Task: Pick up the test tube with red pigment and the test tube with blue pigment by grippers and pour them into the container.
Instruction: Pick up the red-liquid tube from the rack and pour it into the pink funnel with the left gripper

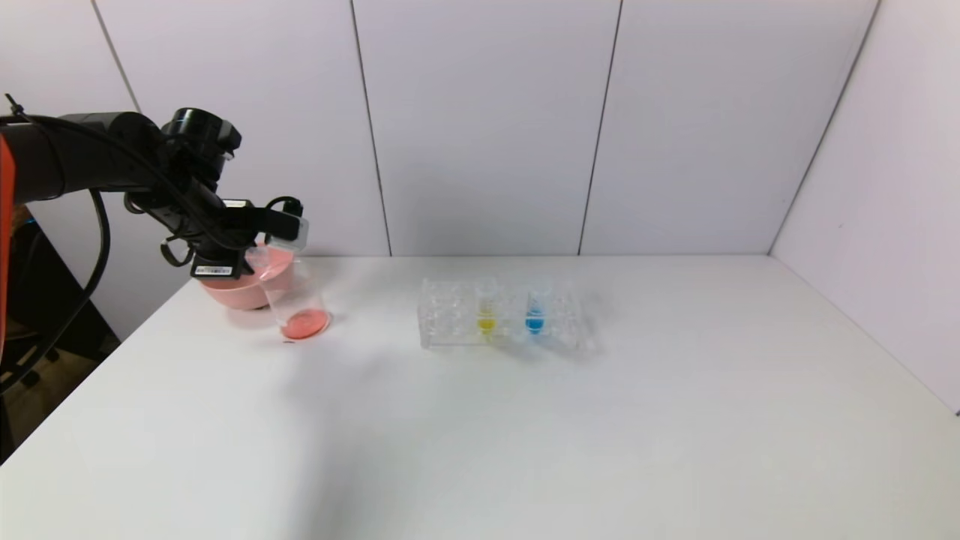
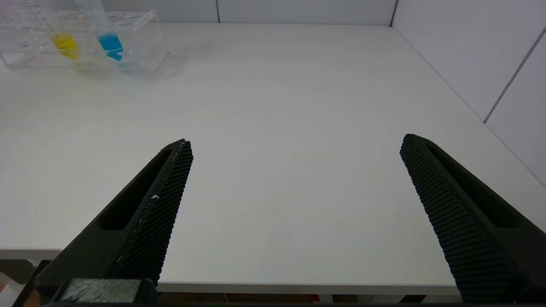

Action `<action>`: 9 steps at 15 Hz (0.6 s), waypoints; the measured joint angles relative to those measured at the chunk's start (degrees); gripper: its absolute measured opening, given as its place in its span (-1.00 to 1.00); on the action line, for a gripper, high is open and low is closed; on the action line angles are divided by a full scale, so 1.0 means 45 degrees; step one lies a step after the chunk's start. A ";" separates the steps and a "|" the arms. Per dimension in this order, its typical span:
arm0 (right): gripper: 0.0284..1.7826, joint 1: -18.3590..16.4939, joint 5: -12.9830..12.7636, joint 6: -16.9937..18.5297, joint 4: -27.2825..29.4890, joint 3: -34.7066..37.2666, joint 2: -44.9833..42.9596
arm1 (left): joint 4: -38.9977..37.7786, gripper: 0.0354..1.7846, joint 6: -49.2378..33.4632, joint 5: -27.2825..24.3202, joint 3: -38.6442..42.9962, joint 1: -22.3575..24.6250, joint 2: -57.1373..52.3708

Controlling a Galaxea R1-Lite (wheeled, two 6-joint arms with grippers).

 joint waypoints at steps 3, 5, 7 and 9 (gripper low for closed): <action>0.99 0.0000 0.0000 0.0000 0.0000 0.0000 0.0000 | -0.0005 -0.46 -0.0019 0.0092 0.0000 -0.0038 0.0000; 0.99 0.0000 0.0000 0.0000 0.0000 0.0000 0.0000 | -0.0024 -0.46 -0.0081 0.0257 0.0000 -0.0081 0.0000; 0.99 0.0000 0.0000 0.0000 0.0000 0.0000 0.0000 | -0.0038 -0.46 -0.0111 0.0282 0.0000 -0.0114 0.0005; 0.99 0.0000 0.0000 0.0000 0.0000 0.0000 0.0000 | -0.0038 -0.46 -0.0116 0.0301 0.0000 -0.0127 0.0016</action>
